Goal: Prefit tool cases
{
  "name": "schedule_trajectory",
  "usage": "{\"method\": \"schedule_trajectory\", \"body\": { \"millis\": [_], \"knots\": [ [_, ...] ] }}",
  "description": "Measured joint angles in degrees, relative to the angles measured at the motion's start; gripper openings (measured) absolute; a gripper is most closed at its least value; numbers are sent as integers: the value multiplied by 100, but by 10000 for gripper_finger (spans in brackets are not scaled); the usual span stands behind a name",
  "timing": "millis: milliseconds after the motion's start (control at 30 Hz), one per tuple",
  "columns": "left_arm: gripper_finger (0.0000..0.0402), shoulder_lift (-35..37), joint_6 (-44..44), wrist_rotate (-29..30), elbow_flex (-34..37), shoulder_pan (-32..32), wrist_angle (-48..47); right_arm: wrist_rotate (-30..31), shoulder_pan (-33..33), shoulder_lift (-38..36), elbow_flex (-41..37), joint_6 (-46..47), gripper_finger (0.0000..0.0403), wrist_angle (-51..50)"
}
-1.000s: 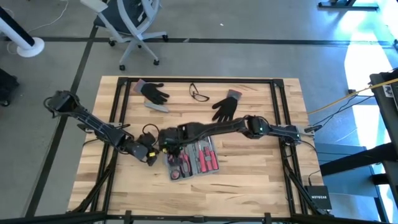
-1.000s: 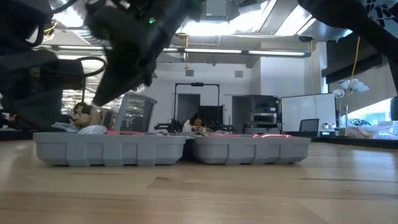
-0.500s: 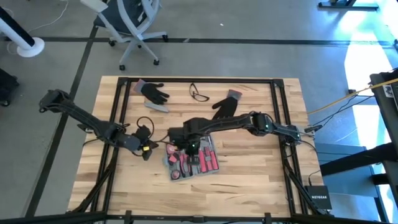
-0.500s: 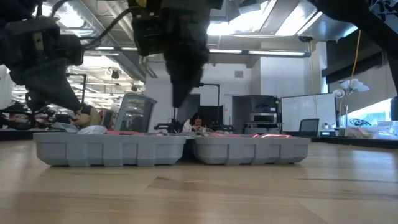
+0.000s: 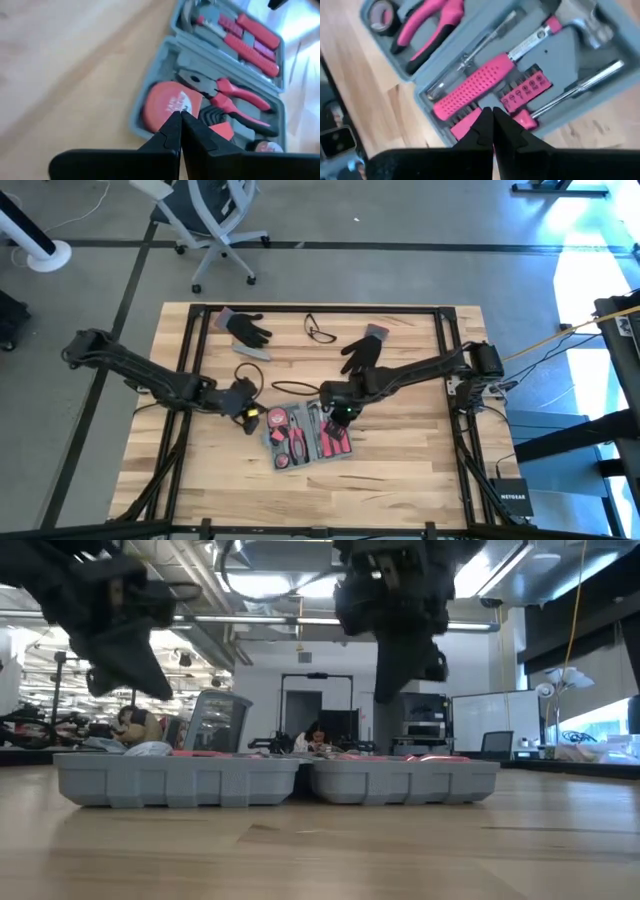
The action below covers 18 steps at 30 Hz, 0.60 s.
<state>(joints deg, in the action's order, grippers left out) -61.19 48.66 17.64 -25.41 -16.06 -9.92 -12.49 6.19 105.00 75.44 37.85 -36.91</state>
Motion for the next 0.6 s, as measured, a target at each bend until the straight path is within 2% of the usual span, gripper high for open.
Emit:
{"method": "schedule_trajectory", "body": {
  "millis": [100, 167, 333, 400, 500, 600],
  "knots": [
    [0, -632, -59, -515, -187, 227, 492, 101, 38, 35, -77, 58, 0, 240],
    [0, -1071, -143, -734, -532, 336, 425, 142, 58, 159, -57, 8, 0, 669],
    [0, -2052, -55, -1319, -1449, 505, -606, -28, 55, 388, -63, -359, 0, 1707],
    [0, -2294, 44, -1540, -1779, 497, -853, -13, 55, 388, -73, -534, 0, 1740],
    [0, -2503, 381, -1621, -2157, 417, -1382, 135, 60, 401, -292, -698, 0, 1717],
    [0, -2527, 885, -1612, -2317, 345, -1860, 37, 58, 403, -631, -702, 0, 1770]
  ]
}}
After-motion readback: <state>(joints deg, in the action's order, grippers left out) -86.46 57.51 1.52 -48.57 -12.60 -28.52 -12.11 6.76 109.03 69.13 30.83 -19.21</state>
